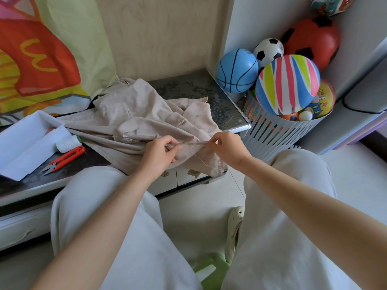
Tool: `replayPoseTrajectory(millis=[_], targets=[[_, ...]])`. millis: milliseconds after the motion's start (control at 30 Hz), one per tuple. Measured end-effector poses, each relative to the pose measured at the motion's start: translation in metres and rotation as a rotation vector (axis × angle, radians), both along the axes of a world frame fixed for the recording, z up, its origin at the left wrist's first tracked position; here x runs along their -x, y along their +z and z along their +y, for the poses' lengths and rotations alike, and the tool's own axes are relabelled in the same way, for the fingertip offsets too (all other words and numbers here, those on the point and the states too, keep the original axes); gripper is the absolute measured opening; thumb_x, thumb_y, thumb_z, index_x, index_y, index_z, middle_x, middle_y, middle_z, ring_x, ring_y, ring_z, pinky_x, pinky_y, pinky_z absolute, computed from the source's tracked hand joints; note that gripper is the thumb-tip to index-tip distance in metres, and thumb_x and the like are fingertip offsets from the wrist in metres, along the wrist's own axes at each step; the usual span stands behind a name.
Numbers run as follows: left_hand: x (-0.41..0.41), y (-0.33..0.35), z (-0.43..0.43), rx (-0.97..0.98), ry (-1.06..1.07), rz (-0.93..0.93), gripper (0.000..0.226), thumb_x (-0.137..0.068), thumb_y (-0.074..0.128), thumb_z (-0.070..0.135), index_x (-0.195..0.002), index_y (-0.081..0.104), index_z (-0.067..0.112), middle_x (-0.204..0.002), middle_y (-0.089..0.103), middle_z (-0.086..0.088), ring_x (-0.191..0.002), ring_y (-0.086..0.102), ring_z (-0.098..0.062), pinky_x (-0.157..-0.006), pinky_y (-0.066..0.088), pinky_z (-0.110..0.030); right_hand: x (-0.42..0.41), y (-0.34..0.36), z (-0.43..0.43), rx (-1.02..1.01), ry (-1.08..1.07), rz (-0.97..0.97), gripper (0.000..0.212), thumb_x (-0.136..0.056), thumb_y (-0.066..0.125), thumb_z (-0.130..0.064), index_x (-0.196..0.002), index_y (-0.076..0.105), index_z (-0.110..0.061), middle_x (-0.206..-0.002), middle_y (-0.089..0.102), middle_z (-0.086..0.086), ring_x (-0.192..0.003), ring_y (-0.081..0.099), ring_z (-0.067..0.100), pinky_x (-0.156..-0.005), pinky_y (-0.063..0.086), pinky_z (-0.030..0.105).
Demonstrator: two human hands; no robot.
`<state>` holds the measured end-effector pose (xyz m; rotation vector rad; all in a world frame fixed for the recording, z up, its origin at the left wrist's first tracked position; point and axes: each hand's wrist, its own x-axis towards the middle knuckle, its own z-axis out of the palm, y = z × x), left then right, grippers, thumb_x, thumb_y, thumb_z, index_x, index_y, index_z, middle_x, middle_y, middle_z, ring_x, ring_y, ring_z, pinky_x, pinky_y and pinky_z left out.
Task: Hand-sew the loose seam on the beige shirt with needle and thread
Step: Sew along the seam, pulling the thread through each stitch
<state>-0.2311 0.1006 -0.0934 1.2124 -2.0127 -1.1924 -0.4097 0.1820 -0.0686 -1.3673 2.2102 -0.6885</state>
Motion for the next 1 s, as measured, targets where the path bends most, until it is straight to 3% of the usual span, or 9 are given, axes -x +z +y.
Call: replayPoseTrajectory(millis=[67,167,300,400,500,600,700,800,1000], targets=[[0.002,0.0,0.001,0.01,-0.001,-0.006,0.008,-0.088,0.064,0.01,-0.086,0.063,0.003,-0.057,0.058,-0.006,-0.044,0.052,-0.004,-0.053,0.047,-0.02,0.001,-0.002,0.0,-0.026,-0.003,0.002,0.019,-0.092,0.059,-0.03,-0.09,0.067,-0.013,-0.064,0.054,-0.003,-0.053,0.052,0.015,-0.054,0.044,0.029],[0.002,0.0,0.001,0.019,0.007,-0.009,0.01,-0.086,0.067,0.014,-0.083,0.064,0.004,-0.047,0.054,0.011,-0.043,0.052,0.0,-0.056,0.046,-0.021,-0.001,-0.004,-0.001,-0.066,0.01,0.029,0.017,-0.093,0.058,-0.031,-0.089,0.065,-0.016,-0.063,0.055,-0.003,-0.053,0.053,0.016,-0.052,0.043,0.027],[0.002,0.001,0.003,0.031,-0.021,-0.033,0.012,-0.085,0.069,0.018,-0.076,0.065,0.011,-0.051,0.057,0.008,-0.043,0.052,0.002,-0.054,0.043,-0.017,-0.004,-0.005,0.002,-0.096,0.019,0.049,0.02,-0.094,0.055,-0.025,-0.097,0.066,-0.01,-0.068,0.055,-0.001,-0.06,0.052,0.017,-0.051,0.038,0.023],[0.002,0.002,0.001,0.051,-0.024,-0.05,0.013,-0.085,0.068,0.018,-0.076,0.066,0.009,-0.05,0.056,0.006,-0.047,0.051,-0.003,-0.056,0.042,-0.018,-0.009,-0.002,0.004,-0.117,0.043,0.114,0.029,-0.098,0.046,-0.021,-0.121,0.057,-0.007,-0.107,0.059,0.011,-0.095,0.058,0.026,-0.077,0.044,0.03],[0.002,0.001,0.0,0.062,-0.015,-0.059,0.013,-0.085,0.068,0.019,-0.078,0.067,0.008,-0.052,0.056,0.007,-0.053,0.052,-0.01,-0.06,0.042,-0.022,-0.017,0.003,0.008,-0.052,0.092,0.162,0.038,-0.099,0.033,-0.009,-0.135,0.041,-0.002,-0.13,0.042,0.017,-0.124,0.039,0.032,-0.101,0.029,0.031],[0.003,-0.001,-0.002,0.077,-0.009,-0.076,0.01,-0.085,0.068,0.017,-0.079,0.067,0.009,-0.054,0.056,0.01,-0.055,0.053,-0.012,-0.06,0.042,-0.025,-0.027,0.003,0.014,0.14,0.107,0.099,0.042,-0.097,0.031,-0.003,-0.136,0.046,-0.006,-0.122,0.046,0.015,-0.12,0.041,0.029,-0.102,0.032,0.03],[0.003,-0.003,-0.003,0.072,-0.003,-0.061,0.008,-0.085,0.067,0.015,-0.078,0.066,0.012,-0.054,0.056,0.011,-0.055,0.053,-0.013,-0.062,0.044,-0.026,-0.036,-0.006,0.02,0.225,0.106,0.017,0.039,-0.097,0.033,-0.003,-0.128,0.056,-0.011,-0.112,0.058,0.009,-0.101,0.055,0.023,-0.084,0.038,0.021],[0.002,-0.005,-0.004,0.062,-0.005,-0.033,0.009,-0.085,0.067,0.017,-0.077,0.064,0.013,-0.055,0.056,0.011,-0.057,0.054,-0.015,-0.065,0.048,-0.032,-0.04,-0.011,0.023,0.2,0.068,-0.049,0.03,-0.096,0.038,-0.005,-0.112,0.063,-0.011,-0.086,0.063,0.002,-0.078,0.055,0.018,-0.071,0.042,0.027],[0.002,-0.005,-0.005,0.065,-0.006,-0.02,0.01,-0.085,0.066,0.017,-0.076,0.063,0.013,-0.053,0.055,0.012,-0.057,0.054,-0.014,-0.068,0.05,-0.037,-0.044,-0.014,0.02,0.157,0.05,-0.092,0.017,-0.092,0.045,-0.006,-0.091,0.062,-0.005,-0.08,0.068,0.01,-0.076,0.059,0.025,-0.069,0.047,0.034]])
